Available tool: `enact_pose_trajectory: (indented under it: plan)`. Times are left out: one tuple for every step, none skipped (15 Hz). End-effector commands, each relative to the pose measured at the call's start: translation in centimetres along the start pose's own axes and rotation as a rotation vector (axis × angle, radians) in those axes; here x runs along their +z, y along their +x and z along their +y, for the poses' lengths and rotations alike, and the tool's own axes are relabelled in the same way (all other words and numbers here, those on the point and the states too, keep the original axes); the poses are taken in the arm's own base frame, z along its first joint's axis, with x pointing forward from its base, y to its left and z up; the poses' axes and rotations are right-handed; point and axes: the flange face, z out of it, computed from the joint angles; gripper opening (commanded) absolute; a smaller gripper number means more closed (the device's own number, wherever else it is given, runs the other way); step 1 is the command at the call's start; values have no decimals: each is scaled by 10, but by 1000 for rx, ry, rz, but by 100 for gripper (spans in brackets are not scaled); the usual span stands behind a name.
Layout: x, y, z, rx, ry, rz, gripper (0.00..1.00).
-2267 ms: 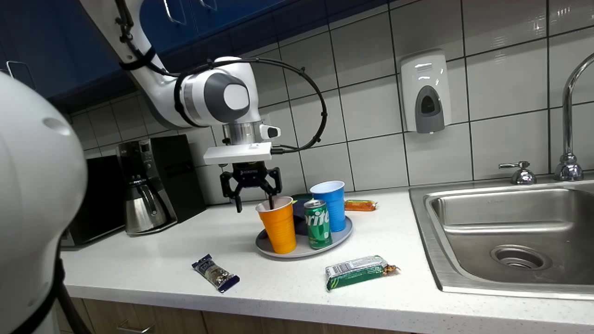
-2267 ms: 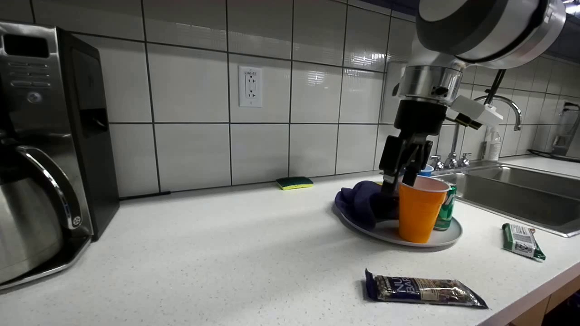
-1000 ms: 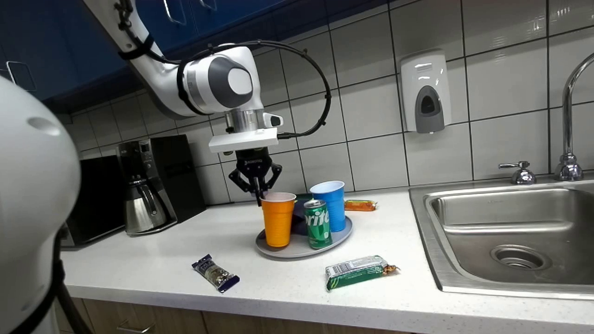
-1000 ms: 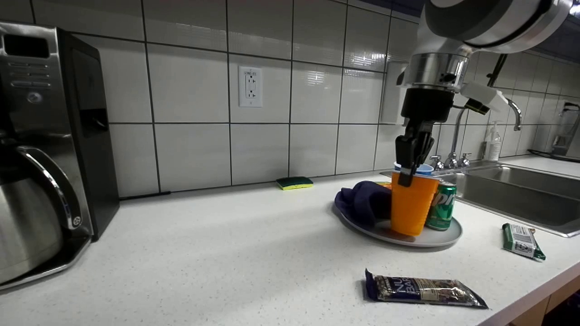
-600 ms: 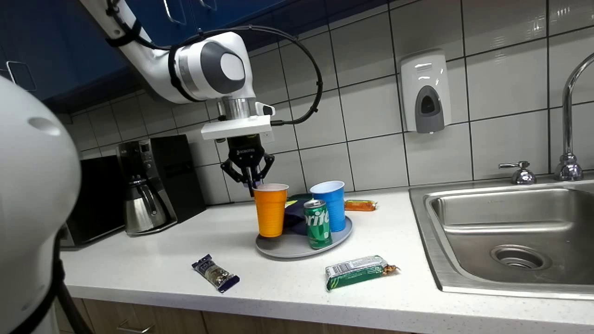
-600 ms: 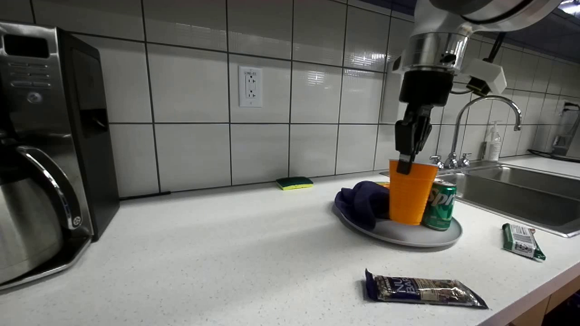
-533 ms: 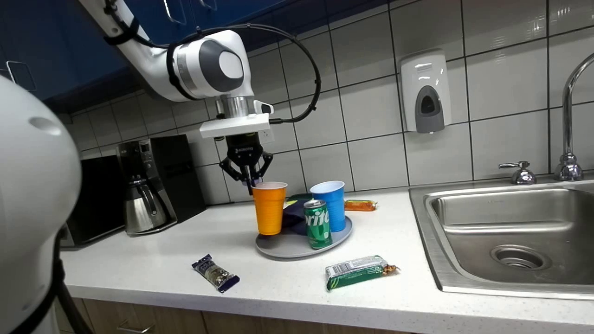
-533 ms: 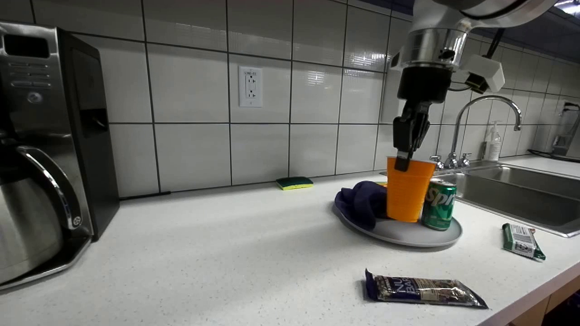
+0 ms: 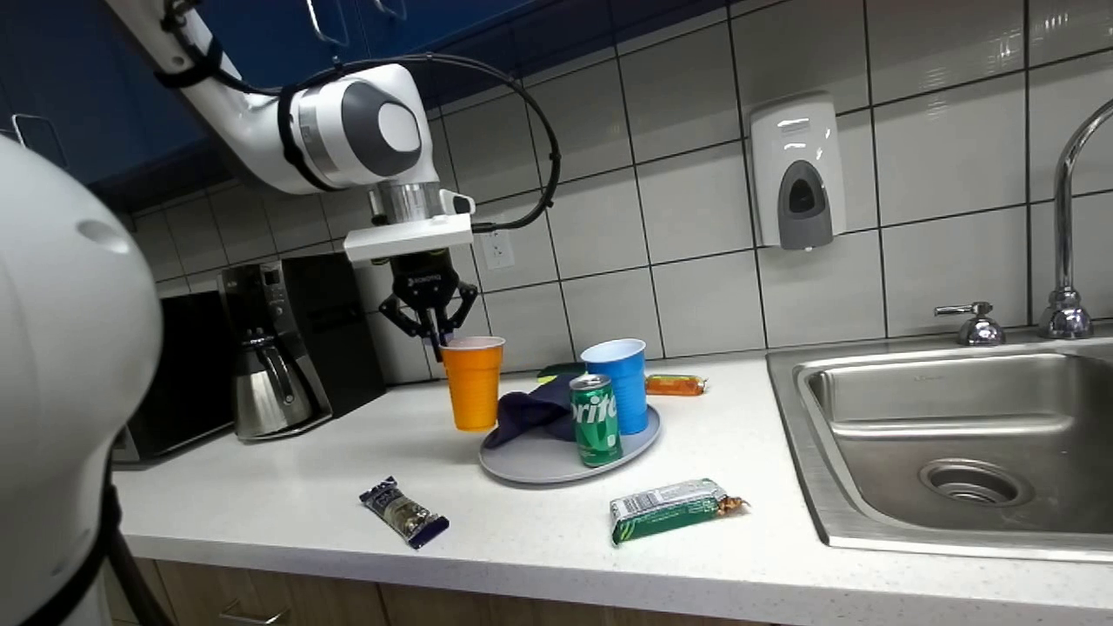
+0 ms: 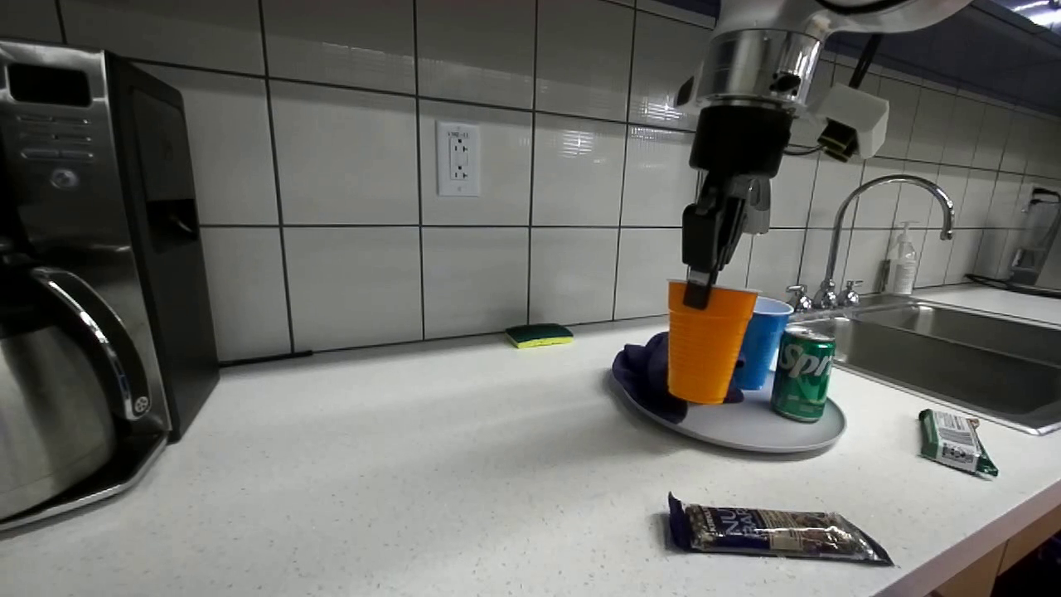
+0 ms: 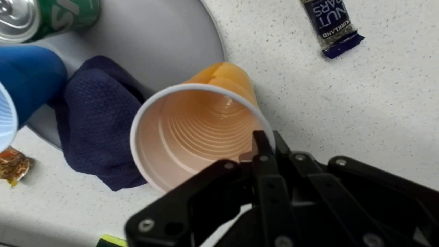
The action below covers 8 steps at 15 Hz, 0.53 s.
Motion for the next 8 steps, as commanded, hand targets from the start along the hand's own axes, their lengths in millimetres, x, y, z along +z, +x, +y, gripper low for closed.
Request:
enact_pose_trajectory:
  plan:
    - [6,21,-21,-52,-31,29,1]
    - [9,27,-27,-68,-36,39,1]
    - [12,32,-33,-84,-41,46,1]
    - [16,37,-39,-100,-45,52,1]
    - [21,42,-45,-116,-44,54,1]
    - [27,46,-51,-140,-49,54,1]
    - [32,50,-56,-161,-51,52,1]
    - [37,53,-61,-180,-56,48,1]
